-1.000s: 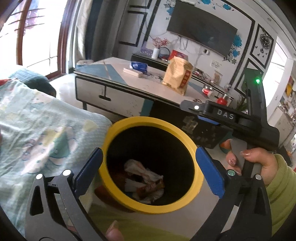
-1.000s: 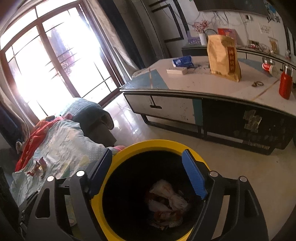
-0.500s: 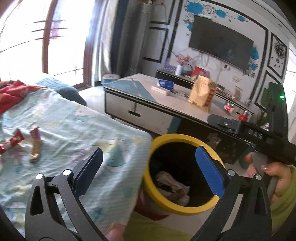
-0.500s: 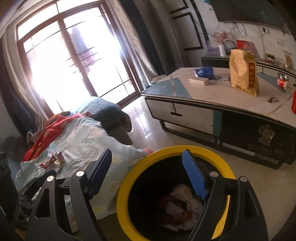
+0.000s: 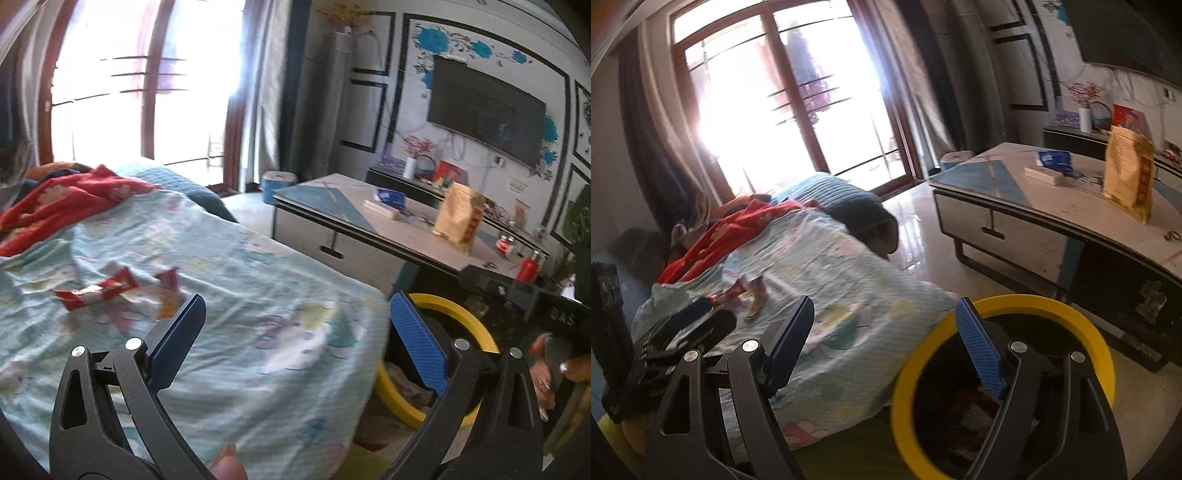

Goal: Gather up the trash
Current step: 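Move both open tools back over the remaining wrappers on the bed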

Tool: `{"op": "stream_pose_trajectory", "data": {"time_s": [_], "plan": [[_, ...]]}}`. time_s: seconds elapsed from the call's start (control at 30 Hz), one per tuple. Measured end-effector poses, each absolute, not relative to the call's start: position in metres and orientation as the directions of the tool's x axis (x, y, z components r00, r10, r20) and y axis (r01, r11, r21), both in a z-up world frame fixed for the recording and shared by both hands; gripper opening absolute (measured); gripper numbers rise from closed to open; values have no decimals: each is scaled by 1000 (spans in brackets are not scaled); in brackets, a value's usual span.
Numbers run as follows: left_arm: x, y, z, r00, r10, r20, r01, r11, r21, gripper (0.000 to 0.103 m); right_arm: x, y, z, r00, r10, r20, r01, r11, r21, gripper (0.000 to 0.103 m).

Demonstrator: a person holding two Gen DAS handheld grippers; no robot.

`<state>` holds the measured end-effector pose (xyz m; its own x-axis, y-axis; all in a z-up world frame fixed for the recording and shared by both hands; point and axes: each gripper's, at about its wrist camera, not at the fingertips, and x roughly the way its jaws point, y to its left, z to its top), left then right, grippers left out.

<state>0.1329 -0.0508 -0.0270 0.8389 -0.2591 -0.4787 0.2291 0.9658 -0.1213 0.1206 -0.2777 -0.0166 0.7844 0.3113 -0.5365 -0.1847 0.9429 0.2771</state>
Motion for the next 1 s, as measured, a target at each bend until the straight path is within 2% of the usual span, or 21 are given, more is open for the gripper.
{"op": "stream_pose_trajectory", "data": {"time_s": [0.27, 0.33, 0.53, 1.0], "plan": [[135, -11, -22, 871, -172, -460, 135, 984, -113, 92, 127, -232, -16, 751, 369, -548, -271, 929, 254, 77], [137, -2, -22, 875, -152, -460, 112, 987, -115, 92, 129, -221, -18, 742, 380, -552, -287, 924, 251, 86], [141, 35, -25, 880, -85, -468, 20, 990, -141, 92, 140, -189, -23, 721, 408, -560, -336, 913, 232, 86], [155, 127, -48, 843, 55, -535, -210, 950, -232, 92, 185, -104, -55, 614, 458, -643, -438, 875, 206, 83]]}}
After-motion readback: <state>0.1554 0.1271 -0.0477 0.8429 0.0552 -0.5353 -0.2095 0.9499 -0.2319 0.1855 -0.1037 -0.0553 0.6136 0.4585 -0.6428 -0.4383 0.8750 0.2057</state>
